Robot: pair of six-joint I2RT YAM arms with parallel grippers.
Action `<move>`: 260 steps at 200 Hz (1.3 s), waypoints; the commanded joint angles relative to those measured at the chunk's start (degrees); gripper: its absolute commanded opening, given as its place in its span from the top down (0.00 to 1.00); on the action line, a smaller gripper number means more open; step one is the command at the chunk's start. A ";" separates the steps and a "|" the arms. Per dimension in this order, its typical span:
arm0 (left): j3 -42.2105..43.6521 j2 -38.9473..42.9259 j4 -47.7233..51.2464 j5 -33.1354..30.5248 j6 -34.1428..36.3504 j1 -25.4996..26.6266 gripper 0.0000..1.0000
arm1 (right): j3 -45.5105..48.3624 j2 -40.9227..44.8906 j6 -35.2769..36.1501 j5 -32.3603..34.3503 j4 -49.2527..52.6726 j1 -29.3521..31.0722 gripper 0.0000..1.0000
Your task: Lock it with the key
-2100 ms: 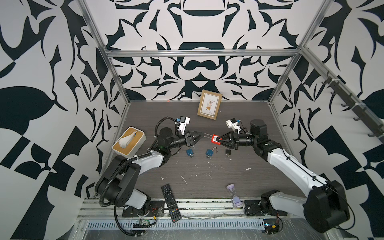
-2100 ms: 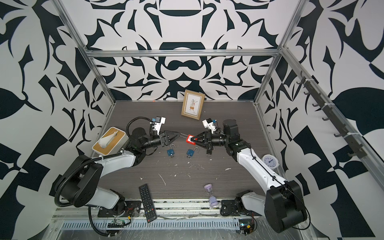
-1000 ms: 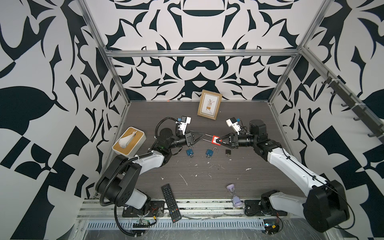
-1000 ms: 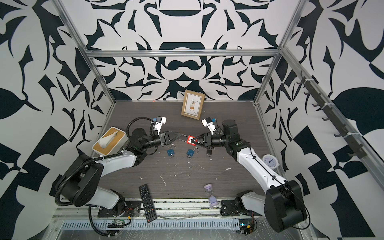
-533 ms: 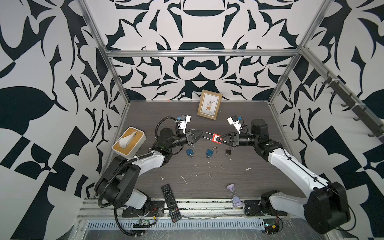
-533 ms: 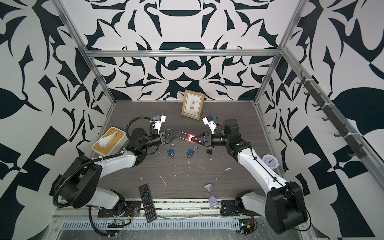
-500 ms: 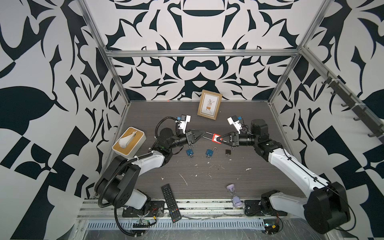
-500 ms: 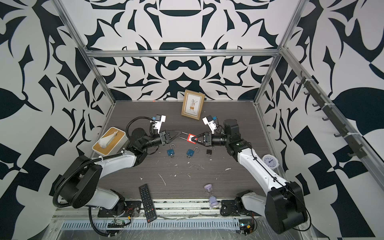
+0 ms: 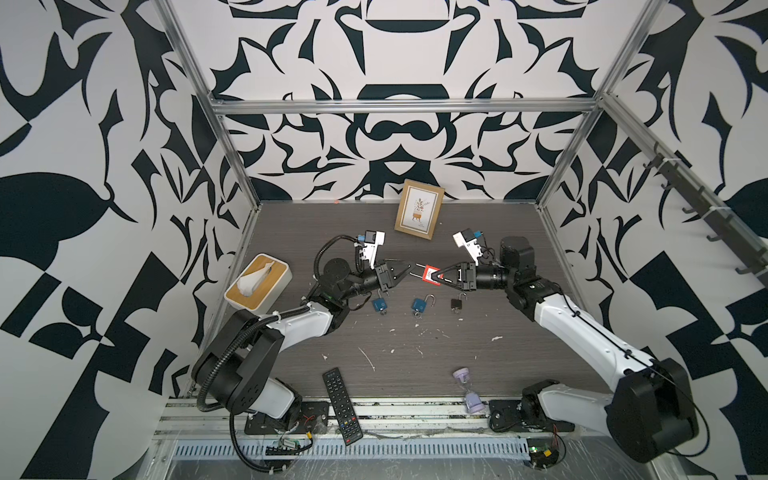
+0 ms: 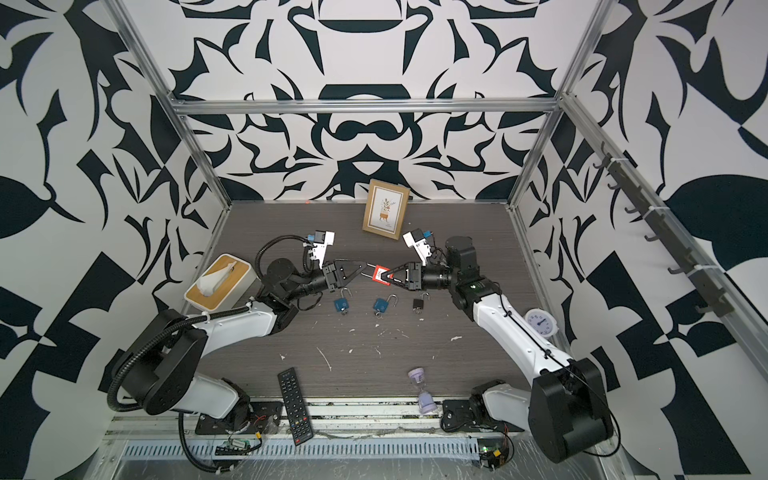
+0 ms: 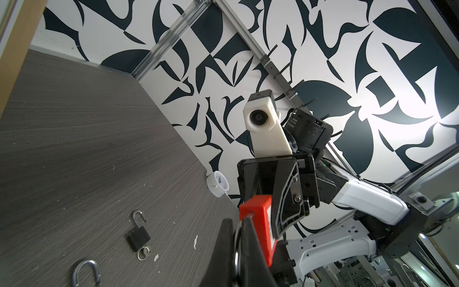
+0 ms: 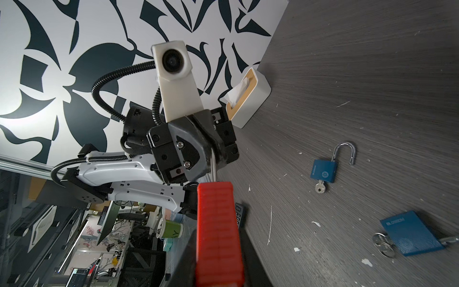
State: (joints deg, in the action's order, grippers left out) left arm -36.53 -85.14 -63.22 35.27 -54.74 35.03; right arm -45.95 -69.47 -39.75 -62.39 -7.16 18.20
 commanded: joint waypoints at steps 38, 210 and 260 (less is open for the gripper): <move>0.72 5.90 7.51 3.89 4.22 -1.34 0.60 | -1.74 -2.96 -0.92 3.54 -4.69 0.15 1.00; -2.48 19.90 43.50 11.05 16.07 -7.40 0.22 | 1.57 -2.37 -5.49 -8.76 -11.38 1.61 1.00; -4.92 13.30 36.62 13.38 13.09 -3.80 0.29 | 1.66 -3.21 -4.57 -8.32 -12.52 3.72 1.00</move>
State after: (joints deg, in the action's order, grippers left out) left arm -39.38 -69.08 -22.94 46.74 -40.77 29.43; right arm -42.46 -72.97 -45.87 -69.47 -15.77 21.12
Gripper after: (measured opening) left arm 0.737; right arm 0.232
